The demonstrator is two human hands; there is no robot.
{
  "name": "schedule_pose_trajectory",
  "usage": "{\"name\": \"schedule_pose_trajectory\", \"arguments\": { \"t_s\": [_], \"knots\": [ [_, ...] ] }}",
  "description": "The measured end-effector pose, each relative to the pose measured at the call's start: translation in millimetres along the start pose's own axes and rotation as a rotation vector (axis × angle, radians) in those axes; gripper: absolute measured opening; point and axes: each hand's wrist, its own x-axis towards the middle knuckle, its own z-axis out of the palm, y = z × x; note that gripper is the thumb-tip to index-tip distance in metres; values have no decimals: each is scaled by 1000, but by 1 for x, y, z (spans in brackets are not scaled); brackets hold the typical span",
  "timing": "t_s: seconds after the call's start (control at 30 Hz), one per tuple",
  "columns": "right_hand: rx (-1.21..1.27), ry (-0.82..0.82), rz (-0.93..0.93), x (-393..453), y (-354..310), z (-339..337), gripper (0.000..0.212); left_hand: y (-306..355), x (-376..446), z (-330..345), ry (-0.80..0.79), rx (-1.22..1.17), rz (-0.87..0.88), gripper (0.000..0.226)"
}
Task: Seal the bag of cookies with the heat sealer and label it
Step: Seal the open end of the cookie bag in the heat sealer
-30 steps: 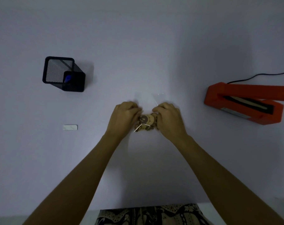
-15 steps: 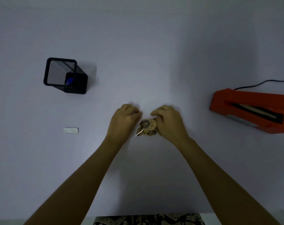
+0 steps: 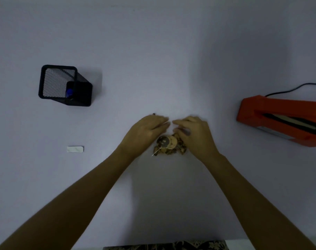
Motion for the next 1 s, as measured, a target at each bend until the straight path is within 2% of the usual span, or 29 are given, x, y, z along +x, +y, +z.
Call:
{"name": "schedule_pose_trajectory", "arguments": {
  "t_s": [0.17,0.33,0.5,0.57,0.63,0.73,0.83,0.9,1.0],
  "knots": [
    [11,30,-19,1,5,2,32,-20,-2,-1,-38,46,121,34],
    [32,-4,-4,4,7,1,34,-24,-3,2,-34,73,73,39],
    [-203,36,-85,16,0,0,43,-27,-7,2,-52,70,16,49],
    [-299,-15,-194,23,0,0,44,-28,-8,2,-51,55,1,51],
    [-384,-133,-267,26,9,-2,44,-28,-8,3,-46,48,-11,51],
    [-500,-285,-247,25,33,-13,56,-28,-9,1,-31,46,-23,50],
    [-549,-338,-210,20,50,-28,62,-28,-9,1,-43,35,-35,50],
    [-545,-321,-192,16,55,-34,61,-28,-8,1,-44,30,-41,50],
    [-478,-207,-222,13,49,-32,52,-28,-7,1,-45,21,-43,50]
  ]
}}
